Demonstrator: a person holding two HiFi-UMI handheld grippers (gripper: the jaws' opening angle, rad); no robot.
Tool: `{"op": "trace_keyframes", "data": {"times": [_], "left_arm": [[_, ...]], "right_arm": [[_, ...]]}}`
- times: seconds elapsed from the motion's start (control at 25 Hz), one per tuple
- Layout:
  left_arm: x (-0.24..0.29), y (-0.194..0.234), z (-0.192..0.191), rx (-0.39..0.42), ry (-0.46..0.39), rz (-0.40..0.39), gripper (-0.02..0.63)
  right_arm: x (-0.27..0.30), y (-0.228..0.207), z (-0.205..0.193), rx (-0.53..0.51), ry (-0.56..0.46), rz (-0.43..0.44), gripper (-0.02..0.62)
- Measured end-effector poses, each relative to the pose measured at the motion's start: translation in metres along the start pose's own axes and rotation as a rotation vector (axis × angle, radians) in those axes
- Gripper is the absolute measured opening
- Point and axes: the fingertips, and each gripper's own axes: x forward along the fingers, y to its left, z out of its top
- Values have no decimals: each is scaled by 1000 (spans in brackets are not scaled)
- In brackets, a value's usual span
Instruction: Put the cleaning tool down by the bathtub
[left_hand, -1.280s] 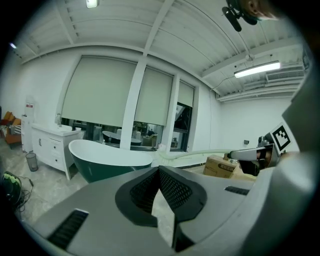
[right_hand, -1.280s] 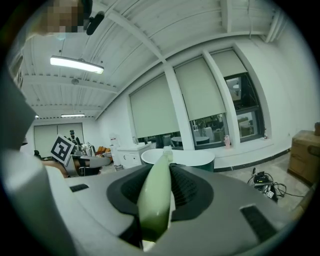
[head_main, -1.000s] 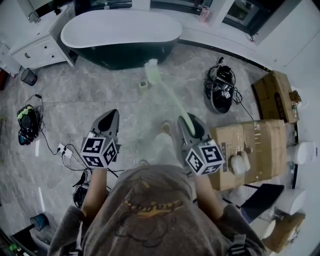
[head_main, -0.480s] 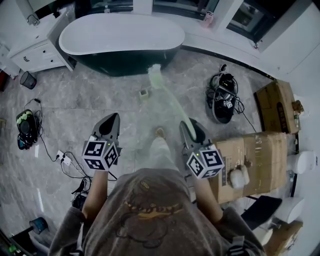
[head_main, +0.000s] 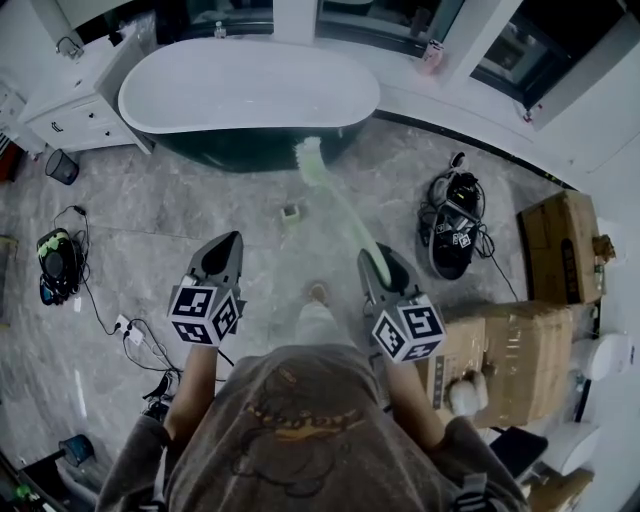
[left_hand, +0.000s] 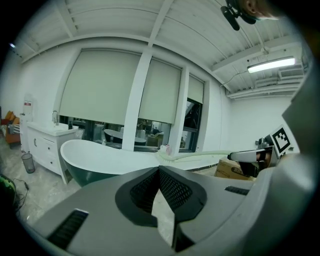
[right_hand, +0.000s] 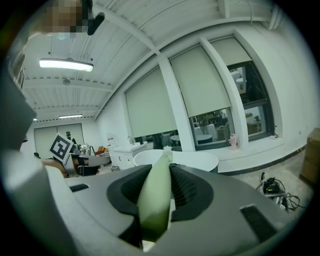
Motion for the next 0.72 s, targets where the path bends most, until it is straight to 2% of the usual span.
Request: {"op": "trace_keyframes", "data": {"times": [0.44,0.72], "left_arm": [[109,8,49,-16,-32,88,2],[134,28,64,-26,-64,149,2]], "right_arm": [[86,-96,53,-44,12,68,114],[133,-116,70,-67,29,109,114]]}}
